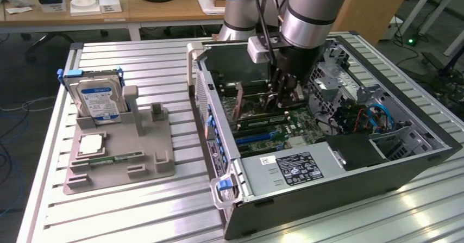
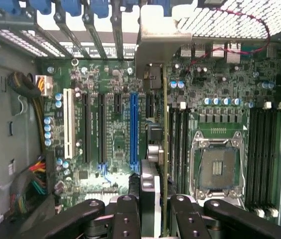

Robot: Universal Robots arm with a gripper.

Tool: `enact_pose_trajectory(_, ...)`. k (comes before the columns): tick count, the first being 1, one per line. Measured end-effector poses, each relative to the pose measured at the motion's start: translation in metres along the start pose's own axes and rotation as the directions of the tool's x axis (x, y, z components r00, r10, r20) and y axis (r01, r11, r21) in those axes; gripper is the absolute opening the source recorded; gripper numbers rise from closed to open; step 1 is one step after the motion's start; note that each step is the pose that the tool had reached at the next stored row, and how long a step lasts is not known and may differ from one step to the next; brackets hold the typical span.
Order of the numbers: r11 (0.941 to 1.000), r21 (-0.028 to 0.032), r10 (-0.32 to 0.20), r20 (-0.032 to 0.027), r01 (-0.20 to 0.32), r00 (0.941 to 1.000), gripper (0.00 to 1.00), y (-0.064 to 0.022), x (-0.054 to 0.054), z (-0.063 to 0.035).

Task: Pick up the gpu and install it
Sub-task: 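Insert the gpu into the slot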

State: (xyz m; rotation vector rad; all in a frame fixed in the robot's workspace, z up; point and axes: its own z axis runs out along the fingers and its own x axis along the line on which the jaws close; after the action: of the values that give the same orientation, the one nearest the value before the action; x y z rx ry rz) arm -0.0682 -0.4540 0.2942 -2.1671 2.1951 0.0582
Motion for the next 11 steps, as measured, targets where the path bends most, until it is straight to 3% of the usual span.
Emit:
enact_pose_trajectory(6,1.0,0.0,0.002,0.0001,-0.002,1.0,0.28,0.003,0.001,0.0031)
enact_pose_trajectory(11,1.0,0.0001,0.003,-0.0023,-0.003,1.0,0.28,0.0058,0.002,0.0113)
